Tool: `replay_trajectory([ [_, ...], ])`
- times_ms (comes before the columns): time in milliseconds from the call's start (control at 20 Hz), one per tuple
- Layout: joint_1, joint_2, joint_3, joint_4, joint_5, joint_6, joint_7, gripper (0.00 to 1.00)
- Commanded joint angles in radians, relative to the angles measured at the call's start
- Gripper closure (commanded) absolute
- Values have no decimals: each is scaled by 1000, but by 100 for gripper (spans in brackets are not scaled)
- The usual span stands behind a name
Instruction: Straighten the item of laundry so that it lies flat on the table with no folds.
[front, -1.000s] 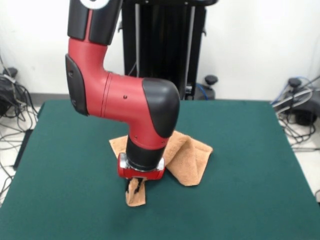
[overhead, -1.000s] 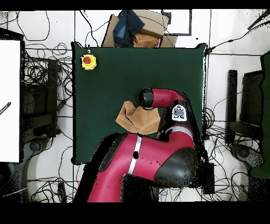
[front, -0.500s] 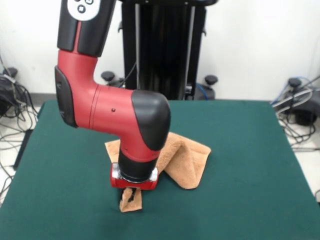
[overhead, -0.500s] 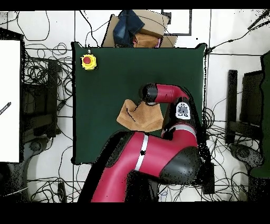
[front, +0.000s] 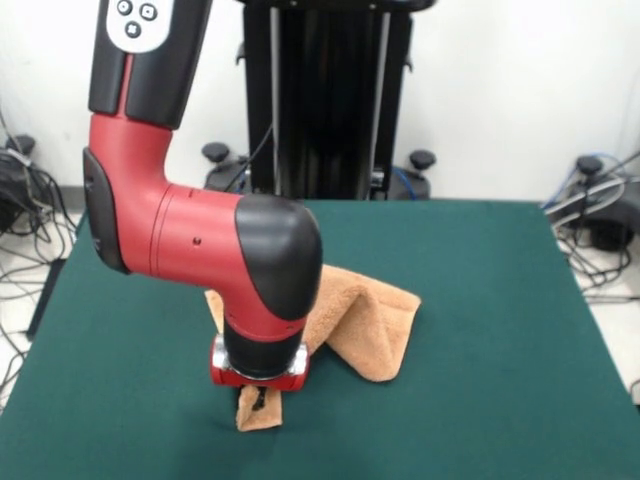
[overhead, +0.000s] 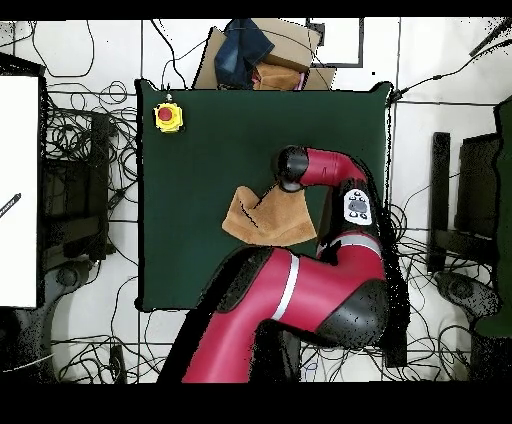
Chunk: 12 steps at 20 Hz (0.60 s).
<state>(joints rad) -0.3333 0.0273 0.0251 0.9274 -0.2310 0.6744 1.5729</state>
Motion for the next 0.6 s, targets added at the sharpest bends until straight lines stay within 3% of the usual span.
replay_trajectory([
  [50,-24,98,116,-100,-77,-170,-90,100],
  [600,-9,53,92,-69,-89,-159,-88,100],
])
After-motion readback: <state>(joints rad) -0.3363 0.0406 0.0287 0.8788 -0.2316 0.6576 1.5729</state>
